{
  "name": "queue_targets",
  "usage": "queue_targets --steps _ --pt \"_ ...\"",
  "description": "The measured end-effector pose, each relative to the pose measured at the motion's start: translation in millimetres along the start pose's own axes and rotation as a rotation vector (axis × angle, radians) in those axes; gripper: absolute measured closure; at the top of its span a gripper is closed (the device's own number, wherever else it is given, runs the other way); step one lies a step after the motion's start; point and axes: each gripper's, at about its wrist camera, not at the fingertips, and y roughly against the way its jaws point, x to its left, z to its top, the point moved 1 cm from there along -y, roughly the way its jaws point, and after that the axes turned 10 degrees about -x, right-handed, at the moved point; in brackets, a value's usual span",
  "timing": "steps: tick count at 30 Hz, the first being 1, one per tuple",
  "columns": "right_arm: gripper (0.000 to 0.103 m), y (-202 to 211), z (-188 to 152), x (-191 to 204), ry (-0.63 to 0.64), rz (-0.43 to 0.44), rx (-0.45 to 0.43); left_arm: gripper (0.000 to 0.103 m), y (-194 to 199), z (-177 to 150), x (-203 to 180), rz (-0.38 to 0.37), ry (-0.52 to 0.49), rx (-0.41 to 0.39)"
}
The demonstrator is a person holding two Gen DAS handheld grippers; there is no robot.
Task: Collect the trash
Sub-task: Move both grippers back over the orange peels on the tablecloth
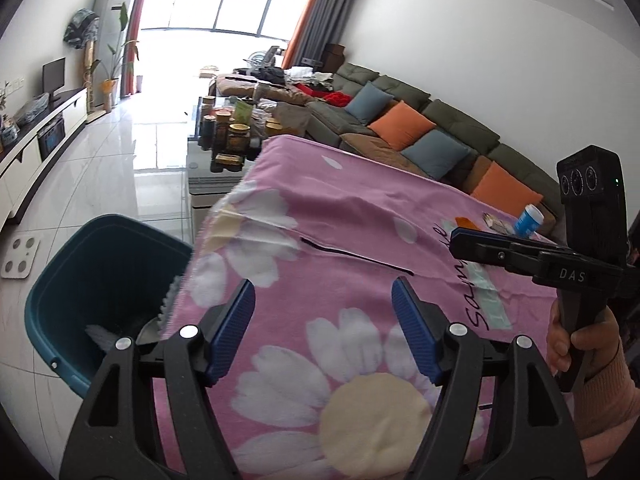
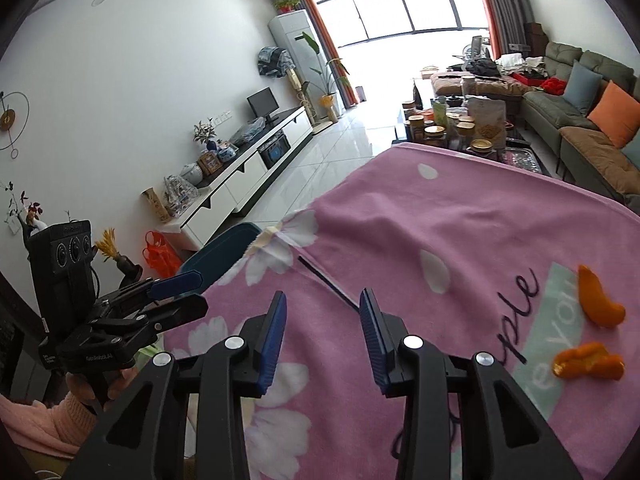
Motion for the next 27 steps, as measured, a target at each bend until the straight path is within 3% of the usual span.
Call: queue_targets --steps 9,17,27 --pt "0.067 61.5 -10.3 -86.8 -0.133 -0.183 -0.082 0.033 -54.7 -9.3 -95.0 -0.164 -0.143 0.092" --pt "0.067 78.7 -13.3 -127.2 -0.189 -0.247 -0.112 0.035 -94.5 -11.5 -152.7 -0.257 -0.217 0.152" --pt "0.067 66.0 -10.5 -165.8 -0.231 -0.277 -0.089 0.041 -143.7 -8.7 -200.6 -0.330 -0.275 0.226"
